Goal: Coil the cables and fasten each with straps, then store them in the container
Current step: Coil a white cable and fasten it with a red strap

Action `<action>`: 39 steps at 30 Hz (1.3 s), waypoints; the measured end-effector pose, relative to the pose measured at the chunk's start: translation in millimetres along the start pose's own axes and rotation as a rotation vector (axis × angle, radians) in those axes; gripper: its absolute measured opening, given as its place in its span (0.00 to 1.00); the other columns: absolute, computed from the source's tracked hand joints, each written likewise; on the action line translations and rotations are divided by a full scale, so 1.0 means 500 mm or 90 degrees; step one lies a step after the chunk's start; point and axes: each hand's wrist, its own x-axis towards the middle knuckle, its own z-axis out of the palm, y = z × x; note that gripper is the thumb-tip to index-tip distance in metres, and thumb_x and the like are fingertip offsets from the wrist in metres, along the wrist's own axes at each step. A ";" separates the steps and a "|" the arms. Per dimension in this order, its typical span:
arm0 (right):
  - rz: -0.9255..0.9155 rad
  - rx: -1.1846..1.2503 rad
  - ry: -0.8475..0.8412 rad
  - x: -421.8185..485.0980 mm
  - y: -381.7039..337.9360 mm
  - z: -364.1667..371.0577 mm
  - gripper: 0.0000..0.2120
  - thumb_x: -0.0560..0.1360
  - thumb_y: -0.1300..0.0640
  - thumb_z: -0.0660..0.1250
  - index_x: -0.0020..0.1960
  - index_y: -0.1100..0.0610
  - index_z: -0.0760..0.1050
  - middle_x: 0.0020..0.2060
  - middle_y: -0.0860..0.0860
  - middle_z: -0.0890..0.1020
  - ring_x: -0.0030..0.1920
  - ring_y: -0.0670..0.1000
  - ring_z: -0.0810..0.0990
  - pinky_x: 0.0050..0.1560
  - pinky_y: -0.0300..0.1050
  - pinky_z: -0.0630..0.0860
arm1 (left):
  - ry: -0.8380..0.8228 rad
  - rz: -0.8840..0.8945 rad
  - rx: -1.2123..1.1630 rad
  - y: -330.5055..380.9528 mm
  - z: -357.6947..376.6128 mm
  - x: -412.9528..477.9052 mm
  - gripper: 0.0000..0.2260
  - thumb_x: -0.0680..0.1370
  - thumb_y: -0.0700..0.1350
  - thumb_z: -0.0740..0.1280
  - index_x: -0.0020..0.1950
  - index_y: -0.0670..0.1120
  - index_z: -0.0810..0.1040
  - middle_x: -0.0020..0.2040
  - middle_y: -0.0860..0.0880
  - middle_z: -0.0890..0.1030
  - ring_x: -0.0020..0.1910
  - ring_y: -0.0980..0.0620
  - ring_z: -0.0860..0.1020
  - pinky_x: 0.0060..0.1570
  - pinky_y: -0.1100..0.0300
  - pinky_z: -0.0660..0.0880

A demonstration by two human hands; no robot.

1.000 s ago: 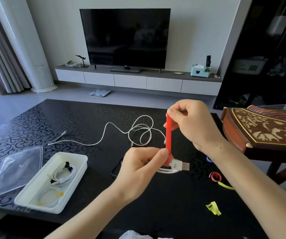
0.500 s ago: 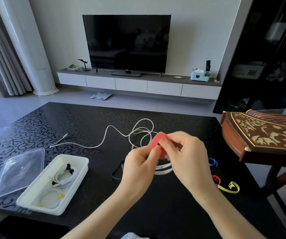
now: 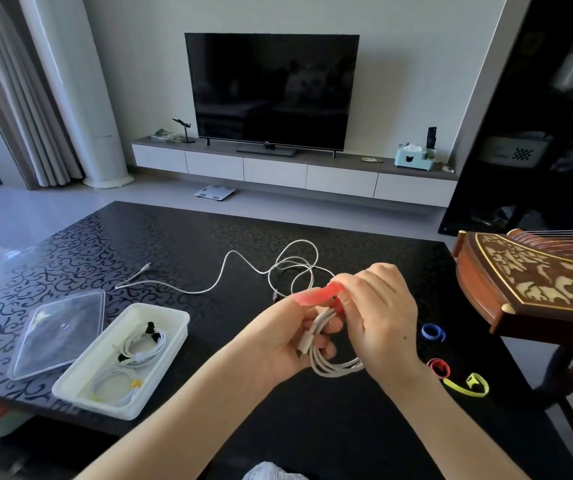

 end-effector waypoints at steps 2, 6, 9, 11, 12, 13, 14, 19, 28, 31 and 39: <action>-0.002 0.006 0.005 -0.007 0.004 -0.002 0.20 0.82 0.57 0.56 0.41 0.65 0.80 0.31 0.54 0.79 0.38 0.50 0.71 0.42 0.42 0.69 | -0.023 -0.029 -0.008 0.004 -0.001 -0.002 0.10 0.74 0.39 0.63 0.35 0.40 0.79 0.27 0.46 0.76 0.22 0.54 0.68 0.30 0.60 0.71; -0.025 0.003 0.018 -0.018 0.008 -0.006 0.16 0.80 0.59 0.59 0.41 0.65 0.80 0.29 0.53 0.77 0.34 0.51 0.71 0.40 0.44 0.71 | -0.034 -0.087 -0.010 0.011 -0.005 -0.008 0.08 0.73 0.37 0.64 0.36 0.39 0.80 0.30 0.45 0.79 0.23 0.54 0.69 0.29 0.61 0.73; -0.044 -0.011 0.025 -0.017 0.011 -0.010 0.16 0.80 0.59 0.59 0.41 0.64 0.80 0.29 0.53 0.77 0.34 0.50 0.71 0.39 0.43 0.71 | -0.037 -0.116 -0.006 0.018 -0.004 -0.010 0.08 0.74 0.38 0.64 0.36 0.39 0.80 0.31 0.45 0.80 0.24 0.54 0.72 0.32 0.60 0.76; -0.055 -0.015 0.031 -0.014 0.012 -0.014 0.14 0.80 0.59 0.60 0.42 0.63 0.81 0.29 0.52 0.78 0.35 0.49 0.71 0.40 0.43 0.71 | -0.041 -0.130 0.001 0.021 -0.003 -0.011 0.10 0.74 0.39 0.64 0.34 0.39 0.80 0.31 0.45 0.80 0.25 0.54 0.75 0.38 0.58 0.78; -0.053 -0.010 0.031 -0.014 0.011 -0.018 0.13 0.80 0.59 0.61 0.42 0.63 0.81 0.30 0.52 0.78 0.36 0.49 0.71 0.40 0.43 0.72 | -0.045 -0.136 0.001 0.022 -0.002 -0.012 0.11 0.73 0.38 0.64 0.33 0.39 0.81 0.31 0.45 0.80 0.25 0.54 0.76 0.41 0.57 0.78; -0.045 0.000 0.030 -0.014 0.010 -0.023 0.12 0.79 0.59 0.62 0.43 0.62 0.81 0.31 0.51 0.79 0.36 0.48 0.72 0.41 0.44 0.72 | -0.051 -0.141 0.000 0.022 -0.001 -0.013 0.12 0.74 0.38 0.64 0.32 0.38 0.81 0.31 0.45 0.80 0.25 0.53 0.76 0.42 0.56 0.78; -0.028 0.011 0.027 -0.013 0.009 -0.027 0.11 0.78 0.59 0.62 0.42 0.62 0.81 0.31 0.51 0.80 0.37 0.48 0.73 0.41 0.43 0.73 | -0.060 -0.147 -0.001 0.023 0.000 -0.014 0.13 0.75 0.39 0.63 0.32 0.38 0.81 0.31 0.45 0.80 0.25 0.53 0.76 0.43 0.56 0.78; 0.129 0.071 0.006 -0.001 -0.014 -0.040 0.14 0.79 0.55 0.59 0.42 0.59 0.81 0.30 0.48 0.79 0.35 0.44 0.74 0.37 0.41 0.73 | -0.096 -0.173 -0.030 0.025 0.007 -0.019 0.11 0.74 0.38 0.64 0.35 0.39 0.81 0.29 0.45 0.79 0.26 0.53 0.76 0.36 0.60 0.78; 0.255 0.147 -0.042 0.008 -0.024 -0.033 0.14 0.79 0.55 0.58 0.43 0.58 0.80 0.26 0.45 0.74 0.27 0.45 0.72 0.28 0.35 0.69 | -0.095 -0.055 0.060 0.017 0.005 -0.028 0.07 0.76 0.38 0.64 0.42 0.39 0.81 0.31 0.45 0.78 0.27 0.52 0.75 0.37 0.58 0.78; 0.254 0.143 -0.037 0.011 -0.018 -0.031 0.14 0.79 0.55 0.58 0.43 0.59 0.79 0.26 0.47 0.75 0.27 0.47 0.73 0.28 0.37 0.69 | -0.040 0.112 0.217 0.011 0.007 -0.033 0.09 0.80 0.44 0.63 0.46 0.41 0.79 0.34 0.45 0.78 0.31 0.51 0.76 0.42 0.56 0.78; 0.363 0.195 -0.091 0.008 -0.010 -0.038 0.14 0.78 0.47 0.58 0.42 0.51 0.79 0.26 0.47 0.75 0.29 0.49 0.75 0.27 0.48 0.74 | 0.048 0.326 0.525 -0.019 0.024 -0.022 0.10 0.80 0.46 0.61 0.44 0.46 0.80 0.32 0.51 0.74 0.29 0.57 0.71 0.32 0.66 0.68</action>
